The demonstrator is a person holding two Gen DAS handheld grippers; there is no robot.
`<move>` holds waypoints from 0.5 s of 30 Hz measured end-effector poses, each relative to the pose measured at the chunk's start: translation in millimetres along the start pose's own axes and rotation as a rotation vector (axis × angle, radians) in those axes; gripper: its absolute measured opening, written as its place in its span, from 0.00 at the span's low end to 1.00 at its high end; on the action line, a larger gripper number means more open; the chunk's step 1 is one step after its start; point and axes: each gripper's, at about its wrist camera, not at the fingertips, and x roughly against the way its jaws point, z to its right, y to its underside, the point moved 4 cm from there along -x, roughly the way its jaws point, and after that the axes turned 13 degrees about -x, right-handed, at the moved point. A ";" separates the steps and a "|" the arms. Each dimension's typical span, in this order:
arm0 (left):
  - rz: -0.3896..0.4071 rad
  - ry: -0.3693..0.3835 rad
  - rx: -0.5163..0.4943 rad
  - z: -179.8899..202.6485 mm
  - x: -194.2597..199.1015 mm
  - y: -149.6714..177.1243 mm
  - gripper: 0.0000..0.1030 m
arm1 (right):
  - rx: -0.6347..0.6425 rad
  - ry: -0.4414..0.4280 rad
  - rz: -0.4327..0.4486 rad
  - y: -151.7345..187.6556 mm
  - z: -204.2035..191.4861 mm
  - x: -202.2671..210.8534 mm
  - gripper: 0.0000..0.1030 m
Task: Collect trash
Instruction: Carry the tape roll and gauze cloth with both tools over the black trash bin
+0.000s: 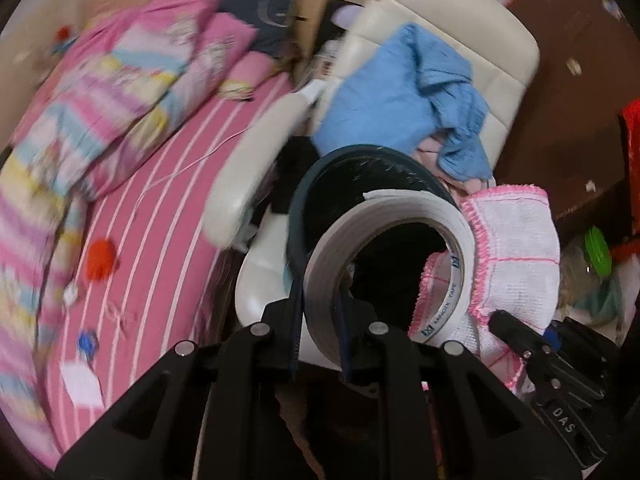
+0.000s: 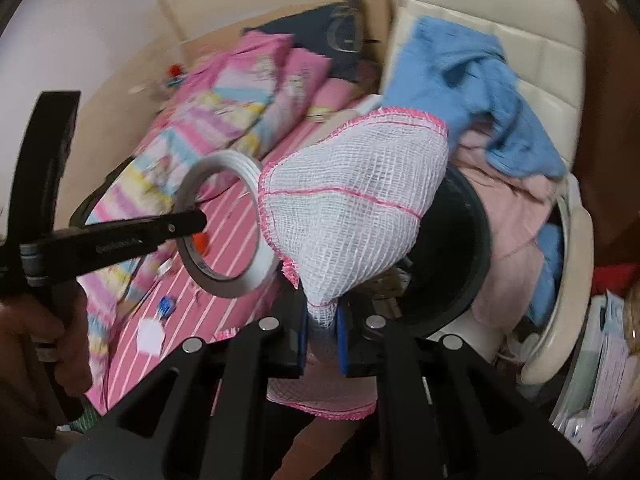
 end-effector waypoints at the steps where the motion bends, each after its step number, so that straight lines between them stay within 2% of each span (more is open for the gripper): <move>1: -0.003 0.005 -0.020 0.7 -4.4 -7.0 0.15 | -0.019 0.011 0.002 -3.3 2.9 -3.5 0.11; 6: -0.029 0.052 -0.121 -1.2 -29.2 -47.7 0.15 | -0.122 0.052 0.005 -23.1 14.0 -28.4 0.13; 9: -0.050 0.076 -0.168 -1.1 -44.1 -64.0 0.15 | -0.158 0.073 0.015 -31.6 15.2 -36.6 0.17; 13: -0.070 0.104 -0.216 0.3 -57.4 -79.7 0.16 | -0.211 0.098 0.023 -41.5 19.2 -47.6 0.34; 15: -0.079 0.121 -0.244 4.0 -64.1 -87.2 0.16 | -0.230 0.106 0.020 -42.7 22.1 -49.4 0.38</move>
